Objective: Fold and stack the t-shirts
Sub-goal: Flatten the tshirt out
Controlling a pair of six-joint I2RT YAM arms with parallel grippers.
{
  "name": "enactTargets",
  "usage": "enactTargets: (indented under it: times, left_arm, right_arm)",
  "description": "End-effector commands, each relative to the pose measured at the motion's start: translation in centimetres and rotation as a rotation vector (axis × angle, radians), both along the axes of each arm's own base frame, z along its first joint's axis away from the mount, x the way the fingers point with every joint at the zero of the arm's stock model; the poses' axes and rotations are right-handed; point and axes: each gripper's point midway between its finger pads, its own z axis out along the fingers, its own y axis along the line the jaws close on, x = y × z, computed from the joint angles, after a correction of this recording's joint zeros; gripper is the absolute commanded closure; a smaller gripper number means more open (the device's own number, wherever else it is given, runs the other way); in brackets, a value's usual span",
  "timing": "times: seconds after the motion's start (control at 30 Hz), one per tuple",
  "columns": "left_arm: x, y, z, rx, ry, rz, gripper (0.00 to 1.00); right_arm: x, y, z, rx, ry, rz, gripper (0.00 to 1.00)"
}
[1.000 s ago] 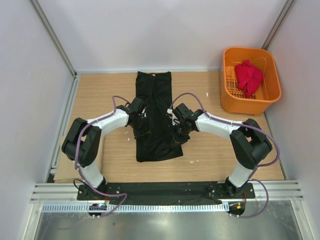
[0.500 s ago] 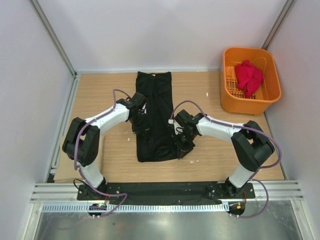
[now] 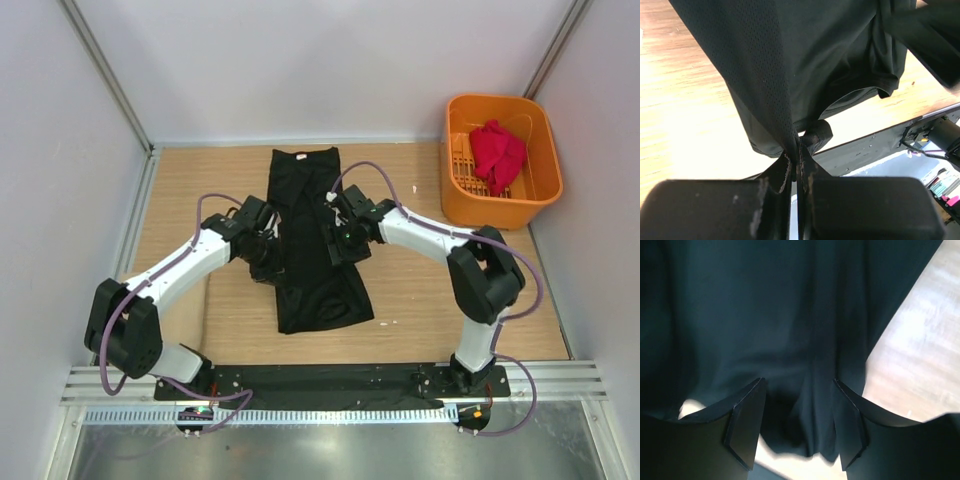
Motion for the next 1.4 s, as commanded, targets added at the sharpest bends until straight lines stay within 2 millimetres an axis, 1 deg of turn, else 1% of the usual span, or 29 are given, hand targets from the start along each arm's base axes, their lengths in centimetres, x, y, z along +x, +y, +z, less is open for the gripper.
enactTargets:
  times: [0.0,0.13,0.2,0.23,0.3,0.33,0.37,0.4,0.43,0.47,0.53,0.57,0.6,0.63,0.67,0.7,0.73,0.77,0.83,0.87,0.9,0.93,0.97,1.0,1.03,1.07,1.13,1.23,1.37]
  left_arm:
    - [0.2,-0.3,1.5,-0.049,-0.032,0.003,1.0]
    - [0.1,0.1,1.4,-0.044,-0.025,0.018,1.0]
    - [-0.1,0.2,1.1,-0.051,-0.015,0.024,1.0]
    - [-0.3,0.2,0.9,-0.054,-0.009,0.031,1.0]
    - [-0.8,0.6,0.3,-0.044,0.01,0.047,1.0]
    - [-0.9,0.7,0.1,-0.045,0.016,0.054,1.0]
    - [-1.2,1.1,-0.4,-0.037,0.033,0.069,1.0]
    - [-1.4,1.3,-0.7,-0.036,0.048,0.076,1.0]
    - [-1.5,1.2,-0.9,-0.043,0.053,0.079,1.0]
    - [-1.8,1.4,-1.5,-0.046,0.072,0.087,1.0]
    - [-2.1,1.5,-2.1,-0.048,0.085,0.097,1.0]
    - [-2.1,1.5,-2.2,-0.051,0.089,0.1,1.0]
    - [-2.2,1.4,-2.3,-0.061,0.096,0.101,1.0]
    - [-2.3,1.3,-2.4,-0.065,0.105,0.101,0.99]
    - [-2.3,1.1,-2.2,-0.075,0.106,0.099,0.95]
    - [-2.3,0.8,-2.0,-0.094,0.109,0.096,0.9]
    - [-2.3,0.6,-1.7,-0.105,0.106,0.094,0.83]
    - [-2.4,0.5,-1.5,-0.115,0.105,0.093,0.8]
    - [-2.3,0.2,-0.9,-0.138,0.099,0.095,0.7]
    - [-2.4,0.2,-0.5,-0.15,0.088,0.094,0.69]
    - [-2.6,0.2,-0.4,-0.153,0.088,0.095,0.69]
    - [-2.9,0.4,-0.4,-0.147,0.094,0.102,0.69]
    - [-3.0,0.6,-0.4,-0.145,0.089,0.103,0.7]
    - [-3.3,0.7,-0.5,-0.139,0.096,0.109,0.72]
    - [-3.6,0.9,-0.9,-0.134,0.108,0.117,0.74]
    - [-3.8,0.9,-1.0,-0.133,0.117,0.126,0.75]
    - [-3.9,0.9,-1.3,-0.137,0.126,0.139,0.75]
    - [-3.6,0.8,-1.0,-0.142,0.113,0.153,0.74]
    - [-3.7,0.9,-0.8,-0.145,0.105,0.169,0.73]
  right_arm:
    - [3.0,-0.3,-1.1,-0.066,-0.049,-0.063,0.4]
    - [4.0,-1.5,-3.3,-0.131,-0.037,-0.095,0.42]
    - [3.6,-2.6,-4.6,-0.162,-0.013,-0.111,0.44]
    - [3.3,-3.0,-5.1,-0.171,-0.002,-0.118,0.51]
    - [1.2,-4.2,-6.4,-0.192,0.056,-0.131,0.71]
    - [0.3,-4.4,-5.5,-0.171,0.058,-0.141,0.86]
    - [-2.8,-5.7,-7.0,-0.181,0.135,-0.164,0.89]
    - [-4.5,-5.1,-6.6,-0.117,0.164,-0.161,0.91]
    - [-6.2,-4.7,-4.9,-0.059,0.151,-0.153,0.9]
    - [-10.6,-5.2,-5.9,-0.068,0.218,-0.149,0.9]
    - [-14.5,-4.0,-4.9,0.022,0.265,-0.11,0.84]
    - [-16.0,-4.0,-3.6,0.081,0.247,-0.104,0.75]
    - [-15.7,-3.9,-2.8,0.114,0.225,-0.144,0.56]
    - [-15.0,-4.1,-1.9,0.124,0.177,-0.151,0.45]
    - [-12.4,-3.9,0.8,0.152,0.083,-0.179,0.35]
    - [-10.4,-4.0,2.0,0.141,-0.006,-0.148,0.22]
    - [-7.9,-4.3,3.1,0.12,-0.087,-0.162,0.19]
    - [-3.9,-3.9,4.6,0.112,-0.137,-0.194,0.18]
    - [0.8,-4.4,5.4,0.076,-0.179,-0.223,0.18]
    - [4.5,-3.4,8.1,0.096,-0.228,-0.239,0.19]
    - [7.0,-3.4,5.8,0.043,-0.198,-0.246,0.25]
    - [8.9,-2.9,5.4,0.011,-0.22,-0.196,0.29]
    - [12.0,-1.3,8.6,0.041,-0.29,-0.179,0.4]
    - [13.8,-0.5,5.5,-0.004,-0.256,-0.151,0.48]
    - [15.1,0.2,5.3,-0.019,-0.281,-0.101,0.59]
    - [17.2,1.5,7.7,0.018,-0.329,-0.082,0.66]
    - [19.9,3.1,6.1,-0.001,-0.331,-0.048,0.66]
    - [20.3,3.4,2.7,-0.045,-0.268,-0.023,0.65]
    - [20.3,3.4,1.3,-0.073,-0.283,-0.028,0.61]
